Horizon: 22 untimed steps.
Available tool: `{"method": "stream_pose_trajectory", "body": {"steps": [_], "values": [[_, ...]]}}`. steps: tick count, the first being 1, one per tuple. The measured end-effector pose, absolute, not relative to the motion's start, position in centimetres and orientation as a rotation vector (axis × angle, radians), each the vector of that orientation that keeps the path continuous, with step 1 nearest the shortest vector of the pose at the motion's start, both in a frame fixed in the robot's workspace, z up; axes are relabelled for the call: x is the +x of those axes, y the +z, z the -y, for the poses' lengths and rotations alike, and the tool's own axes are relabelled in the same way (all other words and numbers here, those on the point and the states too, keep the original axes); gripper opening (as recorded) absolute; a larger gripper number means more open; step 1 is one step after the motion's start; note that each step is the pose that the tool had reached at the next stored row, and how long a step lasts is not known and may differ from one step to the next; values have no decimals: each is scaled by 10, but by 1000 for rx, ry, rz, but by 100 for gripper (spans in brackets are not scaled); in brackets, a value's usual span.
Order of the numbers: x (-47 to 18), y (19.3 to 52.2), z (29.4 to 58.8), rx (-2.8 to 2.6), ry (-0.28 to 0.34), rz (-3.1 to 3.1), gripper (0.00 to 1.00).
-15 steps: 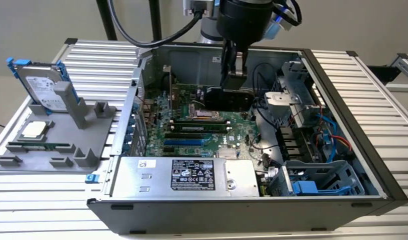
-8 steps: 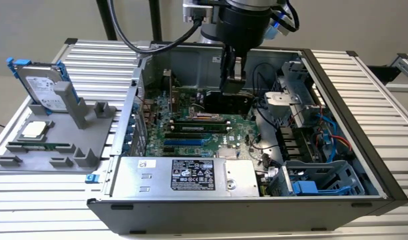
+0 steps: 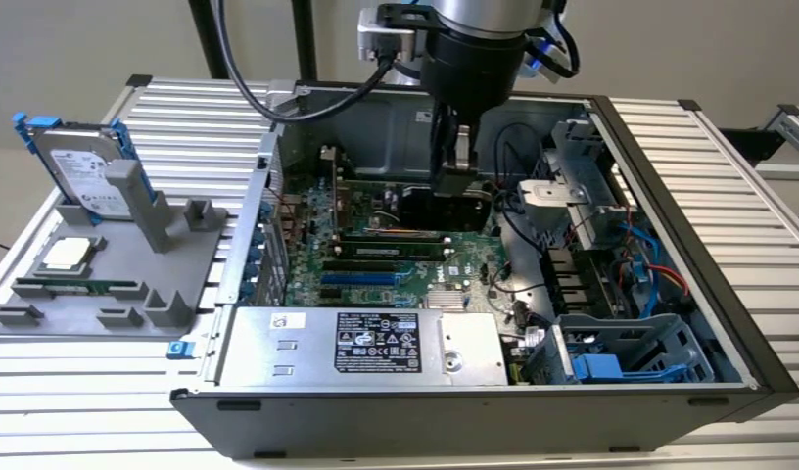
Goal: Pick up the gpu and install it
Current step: 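Insert the gpu into the slot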
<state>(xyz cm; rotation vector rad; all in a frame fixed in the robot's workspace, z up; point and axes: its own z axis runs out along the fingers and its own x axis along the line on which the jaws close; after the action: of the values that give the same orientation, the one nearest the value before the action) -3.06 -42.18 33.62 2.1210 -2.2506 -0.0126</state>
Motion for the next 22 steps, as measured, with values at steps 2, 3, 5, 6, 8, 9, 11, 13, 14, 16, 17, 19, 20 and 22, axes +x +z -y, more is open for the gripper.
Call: {"method": "stream_pose_trajectory", "body": {"steps": [2, 3, 5, 6, 8, 9, 11, 13, 14, 16, 17, 19, 20, 22], "values": [[-31, 333, 422, 2121, -13, 2251, 0], [-31, 332, 422, 2121, -13, 2251, 0], [-31, 329, 422, 2121, -13, 2251, 0], [-31, 328, 422, 2121, -13, 2251, 0], [-31, 324, 422, 2121, -13, 2251, 0], [-31, 323, 422, 2121, -13, 2251, 0], [-31, 319, 422, 2121, -13, 2251, 0], [-31, 316, 422, 2121, -13, 2251, 0], [-31, 314, 422, 2121, -13, 2251, 0], [-31, 311, 422, 2121, -13, 2251, 0], [-31, 310, 422, 2121, -13, 2251, 0], [-32, 308, 422, 2121, -13, 2251, 0], [-32, 308, 422, 2121, -13, 2251, 0], [-33, 307, 422, 2121, -13, 2251, 0]]}}
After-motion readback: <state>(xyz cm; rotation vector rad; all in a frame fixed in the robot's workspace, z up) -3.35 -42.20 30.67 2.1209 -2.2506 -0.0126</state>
